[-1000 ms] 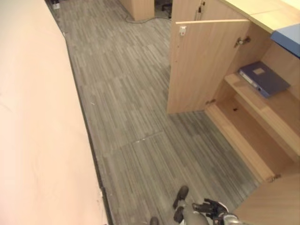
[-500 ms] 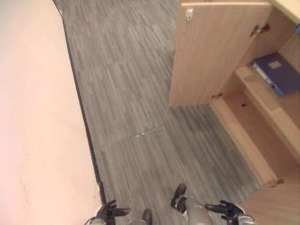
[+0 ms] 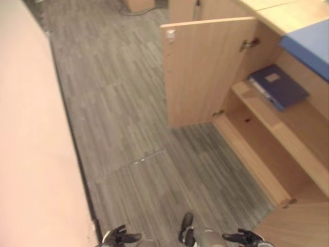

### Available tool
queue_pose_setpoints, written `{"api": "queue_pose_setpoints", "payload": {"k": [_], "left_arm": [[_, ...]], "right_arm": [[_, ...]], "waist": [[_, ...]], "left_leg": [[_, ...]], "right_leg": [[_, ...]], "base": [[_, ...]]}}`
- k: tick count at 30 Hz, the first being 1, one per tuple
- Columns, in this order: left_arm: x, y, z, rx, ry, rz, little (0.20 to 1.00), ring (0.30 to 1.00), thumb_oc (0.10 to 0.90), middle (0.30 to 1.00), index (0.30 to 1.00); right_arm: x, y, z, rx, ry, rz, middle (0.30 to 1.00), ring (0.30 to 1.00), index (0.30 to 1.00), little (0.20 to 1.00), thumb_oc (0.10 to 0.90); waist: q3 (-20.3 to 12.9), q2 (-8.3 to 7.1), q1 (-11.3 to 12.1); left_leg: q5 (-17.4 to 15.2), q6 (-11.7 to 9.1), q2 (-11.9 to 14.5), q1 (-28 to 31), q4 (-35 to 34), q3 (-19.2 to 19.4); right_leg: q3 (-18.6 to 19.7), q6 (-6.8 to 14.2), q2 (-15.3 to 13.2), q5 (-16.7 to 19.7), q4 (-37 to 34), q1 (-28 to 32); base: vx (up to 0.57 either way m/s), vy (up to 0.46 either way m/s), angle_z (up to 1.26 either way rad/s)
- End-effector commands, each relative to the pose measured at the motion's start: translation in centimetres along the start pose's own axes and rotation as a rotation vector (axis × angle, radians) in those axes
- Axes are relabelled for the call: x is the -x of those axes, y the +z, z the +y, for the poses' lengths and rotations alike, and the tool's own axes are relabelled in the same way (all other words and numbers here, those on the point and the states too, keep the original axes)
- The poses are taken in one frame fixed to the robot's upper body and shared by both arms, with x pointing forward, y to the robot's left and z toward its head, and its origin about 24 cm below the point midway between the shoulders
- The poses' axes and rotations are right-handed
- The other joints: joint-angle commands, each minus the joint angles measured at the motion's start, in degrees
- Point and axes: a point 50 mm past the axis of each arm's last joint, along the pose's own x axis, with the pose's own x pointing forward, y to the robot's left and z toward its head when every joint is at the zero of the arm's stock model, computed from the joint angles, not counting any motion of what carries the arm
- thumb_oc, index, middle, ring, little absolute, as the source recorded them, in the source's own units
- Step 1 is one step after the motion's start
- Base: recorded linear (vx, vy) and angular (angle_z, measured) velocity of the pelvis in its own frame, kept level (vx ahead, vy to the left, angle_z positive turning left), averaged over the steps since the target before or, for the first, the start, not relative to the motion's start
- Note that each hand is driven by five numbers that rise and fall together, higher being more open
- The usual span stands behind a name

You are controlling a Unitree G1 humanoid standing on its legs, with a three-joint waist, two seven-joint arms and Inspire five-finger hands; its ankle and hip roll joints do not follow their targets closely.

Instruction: Put the empty folder in the office cabinet

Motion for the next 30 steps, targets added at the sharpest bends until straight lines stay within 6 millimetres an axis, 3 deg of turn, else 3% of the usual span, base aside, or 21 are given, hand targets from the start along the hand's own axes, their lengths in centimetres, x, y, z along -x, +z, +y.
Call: {"api": "queue_pose_setpoints", "payload": {"k": [1, 2, 3, 4, 5, 7, 11, 13, 14, 17, 20, 21, 24, 26, 28, 30], "left_arm": [[0.3, -1.0, 1.3, -0.071, 0.046, 0.02, 0.9, 0.9, 0.8, 0.9, 0.9], [0.3, -1.0, 1.3, -0.072, 0.046, 0.02, 0.9, 0.9, 0.8, 0.9, 0.9], [0.4, -1.5, 1.5, -0.072, 0.053, 0.029, 0.9, 0.9, 0.8, 0.9, 0.9], [0.5, -1.9, 1.6, -0.068, 0.057, 0.041, 0.9, 0.9, 0.8, 0.9, 0.9], [0.5, -2.1, 1.5, -0.065, 0.059, 0.045, 0.9, 0.9, 0.8, 0.9, 0.9], [0.6, -2.6, 1.4, -0.052, 0.062, 0.059, 0.9, 0.9, 0.8, 0.9, 0.9], [0.8, -3.6, 1.2, -0.017, 0.07, 0.091, 0.9, 0.9, 0.8, 0.9, 0.9], [1.0, -4.4, 1.2, 0.008, 0.077, 0.115, 0.9, 0.9, 0.8, 0.9, 0.9], [1.3, -5.5, 1.1, 0.01, 0.076, 0.154, 0.9, 0.9, 0.8, 0.9, 0.9], [1.5, -6.1, 1.0, 0.0, 0.069, 0.176, 0.9, 0.9, 0.8, 0.9, 0.9], [1.7, -6.6, 1.4, -0.016, 0.07, 0.195, 0.9, 0.9, 0.8, 0.9, 0.9], [1.6, -6.2, 1.7, -0.032, 0.072, 0.181, 0.9, 0.9, 0.8, 0.9, 0.9], [1.4, -5.6, 2.0, -0.042, 0.079, 0.159, 0.9, 0.9, 0.8, 0.9, 0.9], [0.9, -3.5, 2.3, -0.062, 0.083, 0.087, 0.9, 0.9, 0.8, 0.9, 0.9], [0.6, -2.5, 2.3, -0.167, 0.07, 0.062, 0.9, 0.9, 0.8, 0.9, 0.9], [0.6, -2.4, 2.3, -0.2, 0.061, 0.065, 0.9, 0.9, 0.8, 0.9, 0.9]], "right_arm": [[0.3, -1.0, -2.1, -0.001, -0.057, 0.039, 0.9, 0.9, 0.9, 0.9, 0.8], [0.3, -1.0, -2.1, -0.001, -0.057, 0.039, 0.9, 0.9, 0.9, 0.9, 0.8], [0.4, -1.3, -2.2, 0.009, -0.055, 0.045, 0.9, 0.9, 0.9, 0.9, 0.8], [0.4, -1.7, -2.2, 0.021, -0.054, 0.054, 0.9, 0.9, 0.9, 0.9, 0.8], [0.5, -1.9, -2.3, 0.025, -0.056, 0.056, 0.9, 0.9, 0.9, 0.9, 0.8], [0.5, -2.3, -2.6, 0.019, -0.066, 0.065, 0.9, 0.9, 0.9, 0.9, 0.8], [0.7, -3.1, -2.8, 0.02, -0.074, 0.088, 0.9, 0.9, 0.9, 0.9, 0.8], [0.8, -3.5, -2.8, 0.032, -0.074, 0.102, 0.9, 0.9, 0.9, 0.9, 0.8], [0.8, -4.1, -2.7, 0.059, -0.064, 0.126, 0.9, 0.9, 0.9, 0.9, 0.8], [0.9, -4.5, -2.7, 0.047, -0.064, 0.139, 0.9, 0.9, 0.9, 0.9, 0.8], [1.1, -5.7, -2.3, 0.031, -0.051, 0.17, 0.9, 0.9, 0.9, 0.9, 0.8], [1.1, -6.1, -1.9, 0.043, -0.033, 0.186, 0.9, 0.9, 0.9, 0.9, 0.8], [1.0, -6.0, -1.5, 0.056, -0.019, 0.184, 0.9, 0.9, 0.9, 0.9, 0.8], [0.6, -4.2, -0.9, 0.068, -0.002, 0.123, 0.9, 0.9, 0.9, 0.9, 0.8], [0.3, -2.3, -0.8, 0.072, 0.001, 0.066, 0.9, 0.9, 0.9, 0.9, 0.8], [0.3, -1.7, -0.8, 0.083, -0.002, 0.048, 0.9, 0.9, 0.9, 0.9, 0.8]], "waist": [[2.0, -1.37, 1.32], [2.06, -1.44, 1.38], [1.74, -1.63, 1.91], [1.38, -0.82, 2.55], [1.1, -0.04, 2.81], [0.98, 0.58, 3.08], [0.32, 1.48, 3.2], [-0.34, 2.13, 3.84], [-2.12, 2.79, 4.53], [-3.39, 2.88, 4.63], [-4.31, 1.97, 4.44], [-4.76, 1.08, 4.27], [-5.05, 0.54, 4.32], [-5.14, 0.32, 4.38], [-5.31, 0.83, 3.68], [-5.38, 1.09, 3.43]], "left_leg": [[8.1, 3.42, -0.38, -2.75, -14.28, 3.32], [8.16, 3.44, -0.44, -2.55, -14.46, 3.42], [10.18, 2.15, -0.62, -3.93, -23.92, 2.36], [14.83, 0.88, -0.48, -3.03, -36.75, 0.2], [18.87, 0.48, -0.19, -4.52, -41.06, -1.41], [20.43, -0.48, -0.36, -6.3, -47.85, -3.83], [19.71, -1.52, -0.47, -9.45, -47.92, -6.62], [20.58, -2.0, -0.83, -9.22, -47.92, -9.91], [20.25, -2.08, -0.99, -6.91, -47.92, -13.66], [20.8, -2.25, -1.23, -4.96, -47.92, -14.04], [20.63, -1.51, -1.98, -3.04, -47.32, -12.38], [17.61, -0.28, -3.84, -4.2, -42.76, -11.13], [14.79, 0.79, -5.62, -5.92, -38.11, -9.77], [10.56, 2.52, -7.44, -7.27, -33.11, -6.47], [7.24, 4.04, -8.45, -7.29, -29.96, -3.23], [5.93, 4.74, -9.0, -6.97, -28.99, -2.05]], "right_leg": [[2.29, 5.8, -5.82, -1.79, -0.98, 3.71], [2.37, 5.82, -5.88, -1.79, -1.0, 3.79], [3.51, 6.26, -6.31, -2.21, -1.85, 5.34], [4.59, 6.48, -5.93, -3.36, -1.16, 6.57], [4.77, 6.36, -5.36, -3.08, -1.11, 7.0], [6.45, 6.76, -5.11, -4.08, -0.13, 8.4], [9.14, 7.37, -4.81, -5.08, 0.45, 10.39], [11.59, 7.5, -4.34, -5.83, 0.34, 11.69], [13.91, 7.85, -3.5, -6.42, -0.31, 12.87], [15.41, 8.42, -3.84, -6.23, -1.78, 14.58], [16.68, 9.65, -5.56, -5.5, -3.71, 16.4], [17.81, 10.84, -7.28, -4.19, -5.23, 16.59], [18.38, 11.78, -8.79, -3.14, -5.55, 15.83], [18.92, 13.49, -11.66, -1.39, -4.94, 14.68], [18.99, 15.08, -14.53, 1.55, -2.08, 12.85], [18.92, 15.54, -15.91, 3.38, -0.66, 12.51]], "base": [[0.12, -0.014, -0.24], [0.17, 0.037, -0.36], [0.18, 0.11, -0.43], [0.2, 0.158, -0.37], [0.19, 0.165, -0.31], [0.17, 0.124, -0.37], [0.17, 0.127, -0.54], [0.25, 0.18, -0.98], [0.38, 0.259, -0.95], [0.24, 0.164, -0.81], [0.33, 0.29, -0.42], [0.2, 0.243, -0.61], [0.16, 0.219, -0.4], [0.21, 0.36, -0.39], [0.2, 0.349, -0.51], [0.16, 0.265, -0.58]]}}
